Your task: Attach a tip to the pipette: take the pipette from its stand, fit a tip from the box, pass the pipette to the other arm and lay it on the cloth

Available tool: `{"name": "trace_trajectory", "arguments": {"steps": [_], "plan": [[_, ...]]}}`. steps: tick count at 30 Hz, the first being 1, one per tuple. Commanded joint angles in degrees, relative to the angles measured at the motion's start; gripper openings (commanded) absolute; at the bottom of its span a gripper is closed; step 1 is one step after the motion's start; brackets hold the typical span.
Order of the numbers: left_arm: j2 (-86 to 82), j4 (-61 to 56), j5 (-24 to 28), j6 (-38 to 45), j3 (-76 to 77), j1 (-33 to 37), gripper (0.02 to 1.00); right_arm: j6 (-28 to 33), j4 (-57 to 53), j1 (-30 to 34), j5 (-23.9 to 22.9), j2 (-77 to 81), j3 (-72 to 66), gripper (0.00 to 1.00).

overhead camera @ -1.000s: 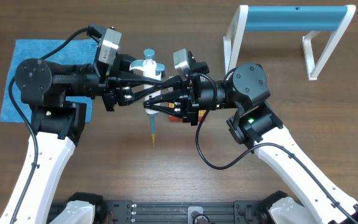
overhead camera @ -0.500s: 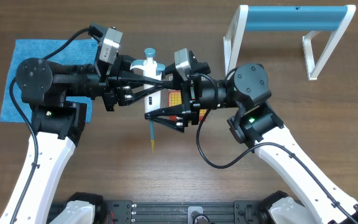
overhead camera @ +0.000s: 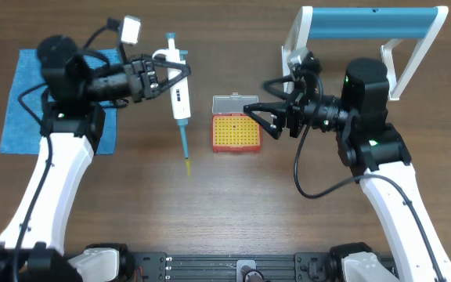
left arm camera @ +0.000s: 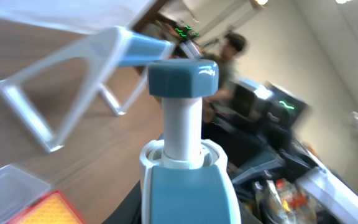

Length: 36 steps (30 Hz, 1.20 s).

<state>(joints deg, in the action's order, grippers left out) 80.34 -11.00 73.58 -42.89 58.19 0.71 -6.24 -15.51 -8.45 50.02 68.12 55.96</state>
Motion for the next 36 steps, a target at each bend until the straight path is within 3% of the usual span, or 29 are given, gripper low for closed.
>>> {"name": "trace_trajectory", "arguments": {"steps": [1, 5, 10, 12, 23, 26, 30, 33, 36], "plan": [[-0.7, 17.7, -24.22, 15.67, 0.76, -0.48, 0.027, 9.16, -1.57, 0.24, -26.45, -6.95, 0.42, 0.976], [-2.1, 35.95, -41.2, 23.54, 5.6, -0.76, 0.025, 9.86, -2.08, 0.24, -36.02, -11.87, 0.42, 0.974], [-1.14, 57.88, -59.28, 30.25, 19.17, -0.61, 0.025, 11.5, -4.66, 0.24, -45.99, -16.41, 0.37, 0.974], [0.13, 64.41, -64.06, 32.41, 24.85, 0.15, 0.027, 11.5, -4.76, 0.24, -50.14, -18.16, 0.07, 0.976], [17.03, 81.77, -64.39, 42.84, 47.98, 10.86, 0.027, 10.82, -10.95, 0.24, -62.95, -39.23, -6.25, 0.974], [24.55, 83.3, -65.07, 44.94, 54.14, 11.06, 0.025, 10.21, -18.14, 0.24, -64.59, -48.83, -8.24, 0.974], [31.91, 83.69, -67.28, 44.96, 59.74, 11.37, 0.027, 0.94, -26.62, 0.24, -68.08, -57.64, -8.87, 0.974], [37.44, 84.24, -72.08, 45.75, 63.36, 11.39, 0.027, 0.68, -33.59, 0.24, -72.78, -63.21, -8.81, 0.974], [41.57, 84.74, -72.28, 46.38, 65.77, 11.61, 0.025, 0.72, -41.16, 0.24, -73.55, -67.38, -8.81, 0.976]]}}
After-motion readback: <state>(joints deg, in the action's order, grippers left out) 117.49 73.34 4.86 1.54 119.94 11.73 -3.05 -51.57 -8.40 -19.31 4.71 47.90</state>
